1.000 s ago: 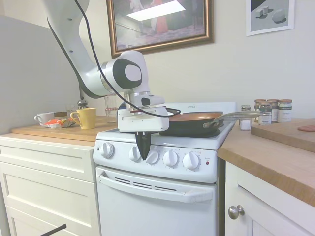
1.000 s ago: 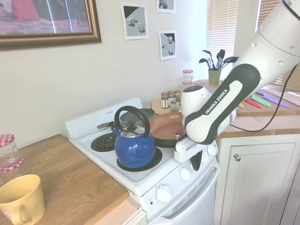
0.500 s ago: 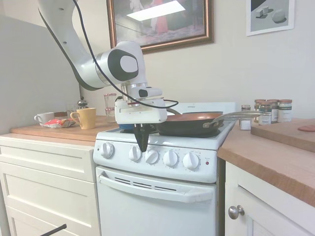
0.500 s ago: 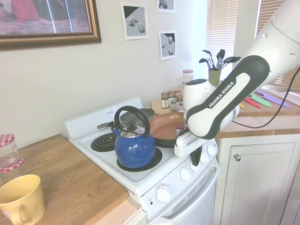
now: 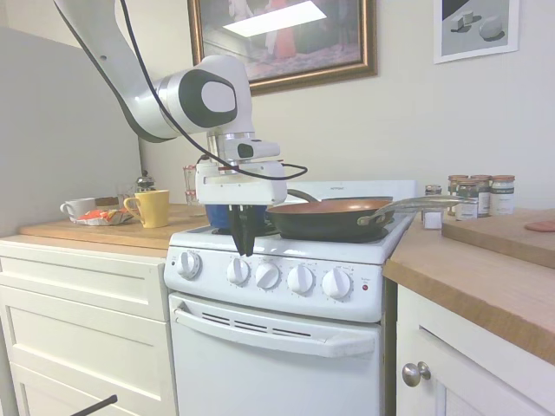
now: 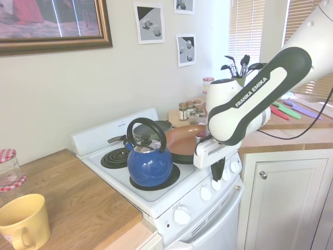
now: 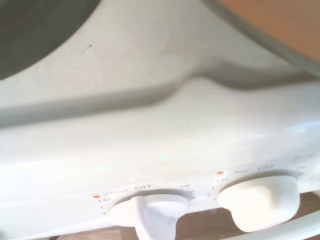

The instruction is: Turn on the stove on the top left

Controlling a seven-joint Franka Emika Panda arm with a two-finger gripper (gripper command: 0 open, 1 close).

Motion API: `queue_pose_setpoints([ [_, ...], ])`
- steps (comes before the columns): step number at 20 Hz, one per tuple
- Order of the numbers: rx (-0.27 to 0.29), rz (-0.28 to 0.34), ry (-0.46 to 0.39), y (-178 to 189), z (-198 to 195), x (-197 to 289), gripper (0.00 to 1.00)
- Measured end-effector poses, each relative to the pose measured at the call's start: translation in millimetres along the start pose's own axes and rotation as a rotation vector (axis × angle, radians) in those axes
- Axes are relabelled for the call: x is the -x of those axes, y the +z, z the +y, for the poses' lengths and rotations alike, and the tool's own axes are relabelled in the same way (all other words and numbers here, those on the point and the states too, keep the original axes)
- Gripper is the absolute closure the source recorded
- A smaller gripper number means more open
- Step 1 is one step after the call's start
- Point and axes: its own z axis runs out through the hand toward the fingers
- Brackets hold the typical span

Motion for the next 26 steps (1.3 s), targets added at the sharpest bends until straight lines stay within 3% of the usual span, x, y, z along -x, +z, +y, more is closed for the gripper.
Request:
queue_pose_setpoints([
  [26,-0.042,-0.016,0.009,-16,16,14,0.0],
])
